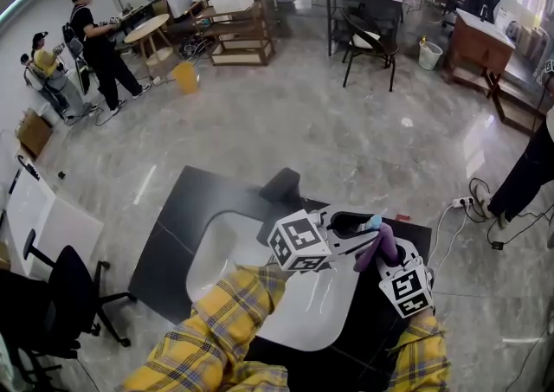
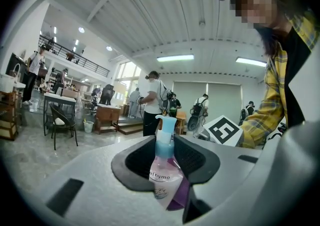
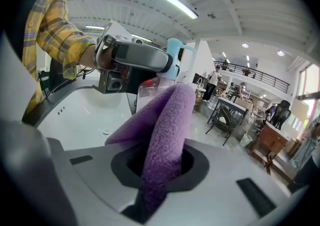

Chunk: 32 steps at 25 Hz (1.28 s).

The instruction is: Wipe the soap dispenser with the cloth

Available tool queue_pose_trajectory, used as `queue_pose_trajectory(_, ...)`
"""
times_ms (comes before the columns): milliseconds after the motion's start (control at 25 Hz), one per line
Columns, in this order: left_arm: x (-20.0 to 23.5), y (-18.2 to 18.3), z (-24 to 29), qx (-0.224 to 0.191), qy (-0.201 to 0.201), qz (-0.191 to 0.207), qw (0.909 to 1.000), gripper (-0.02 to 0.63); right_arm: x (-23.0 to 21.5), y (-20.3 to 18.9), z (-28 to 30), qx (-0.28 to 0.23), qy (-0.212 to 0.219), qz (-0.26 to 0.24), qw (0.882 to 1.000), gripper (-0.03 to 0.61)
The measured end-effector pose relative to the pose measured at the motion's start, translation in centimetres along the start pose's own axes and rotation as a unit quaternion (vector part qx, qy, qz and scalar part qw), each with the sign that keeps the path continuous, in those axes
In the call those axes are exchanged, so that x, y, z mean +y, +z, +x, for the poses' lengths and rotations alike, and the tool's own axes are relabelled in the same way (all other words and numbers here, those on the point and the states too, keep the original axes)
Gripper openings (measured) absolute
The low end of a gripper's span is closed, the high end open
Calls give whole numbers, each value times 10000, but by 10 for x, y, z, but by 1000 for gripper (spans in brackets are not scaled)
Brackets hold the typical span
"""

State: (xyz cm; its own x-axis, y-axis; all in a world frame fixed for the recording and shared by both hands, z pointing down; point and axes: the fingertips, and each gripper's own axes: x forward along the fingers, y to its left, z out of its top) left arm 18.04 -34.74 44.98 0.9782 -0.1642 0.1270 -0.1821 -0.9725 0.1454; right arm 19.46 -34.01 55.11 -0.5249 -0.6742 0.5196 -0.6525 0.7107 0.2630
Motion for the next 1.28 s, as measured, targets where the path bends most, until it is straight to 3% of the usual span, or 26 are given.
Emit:
queue_pose_trajectory(480,1,-1,0,-93,131,76,9998,103,11,-20,10,516,-46,-52,9986,37)
queue_pose_trajectory(720,0,-4,-2,-115,205,75,9997,103,15,-26,11,802,-274,49,9964,37)
queue_pose_trajectory(920,-2,-2,-1,-72,227,78,9997,103,-5,-9,-21,322,-887,1167,9887,37)
queue_pose_trajectory(1280,-2,-4,-2,-123,334,15,9994,104,10,16,-57,-22,-998,912,9908,37)
